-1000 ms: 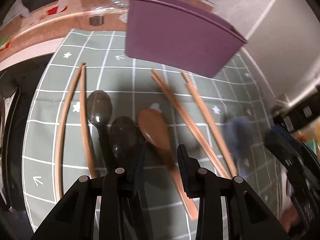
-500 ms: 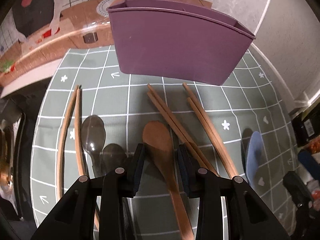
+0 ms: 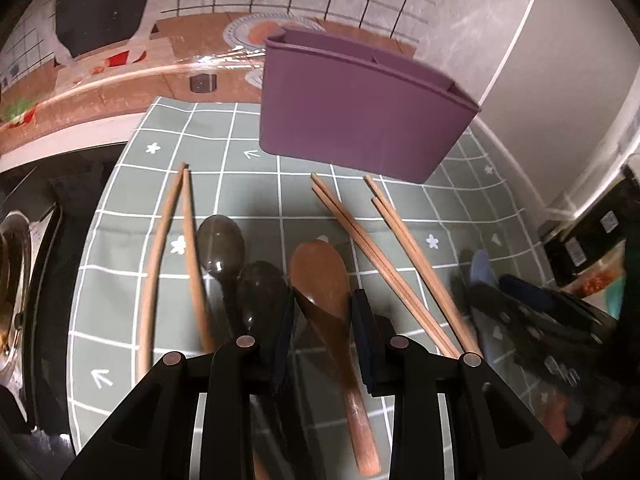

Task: Organize utensils
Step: 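Grasp the wooden spoon with the left gripper while the right gripper holds the blue spoon, then lift both spoons over the purple holder and release them inside, then withdraw both grippers from the holder toward the remaining utensils, then grasp a dark spoon with the right gripper while the left tool approaches the other, then grasp the other dark spoon with the left gripper while the right gripper holds its spoon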

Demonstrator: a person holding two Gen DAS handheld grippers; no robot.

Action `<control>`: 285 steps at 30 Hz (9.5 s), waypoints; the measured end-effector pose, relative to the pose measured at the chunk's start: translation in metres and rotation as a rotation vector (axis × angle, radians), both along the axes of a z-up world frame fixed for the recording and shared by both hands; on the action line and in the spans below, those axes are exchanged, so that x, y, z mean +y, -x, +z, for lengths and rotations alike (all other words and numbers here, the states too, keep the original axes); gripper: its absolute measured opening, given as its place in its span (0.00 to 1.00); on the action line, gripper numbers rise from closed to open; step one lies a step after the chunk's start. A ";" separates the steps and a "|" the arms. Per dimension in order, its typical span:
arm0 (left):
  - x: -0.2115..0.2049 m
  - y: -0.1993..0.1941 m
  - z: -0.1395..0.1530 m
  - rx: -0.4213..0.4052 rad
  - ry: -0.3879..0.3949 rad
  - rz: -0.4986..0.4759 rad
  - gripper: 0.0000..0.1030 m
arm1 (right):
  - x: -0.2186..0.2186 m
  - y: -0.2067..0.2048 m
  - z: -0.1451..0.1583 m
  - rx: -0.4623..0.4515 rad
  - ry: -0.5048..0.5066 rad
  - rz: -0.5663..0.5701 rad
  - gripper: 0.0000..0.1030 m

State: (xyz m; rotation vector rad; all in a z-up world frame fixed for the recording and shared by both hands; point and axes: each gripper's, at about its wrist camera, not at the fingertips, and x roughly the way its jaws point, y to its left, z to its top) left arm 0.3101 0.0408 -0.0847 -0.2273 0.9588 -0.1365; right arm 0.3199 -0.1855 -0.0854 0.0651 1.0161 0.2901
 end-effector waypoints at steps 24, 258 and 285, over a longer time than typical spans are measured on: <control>0.013 0.026 0.023 -0.039 0.000 -0.021 0.29 | 0.010 -0.014 -0.010 0.018 0.084 -0.054 0.34; 0.020 -0.036 -0.019 0.048 -0.120 0.137 0.33 | 0.045 0.029 0.050 -0.173 0.015 0.106 0.29; 0.028 0.061 0.063 -0.217 -0.011 0.033 0.33 | 0.042 0.048 0.090 -0.208 0.017 0.145 0.04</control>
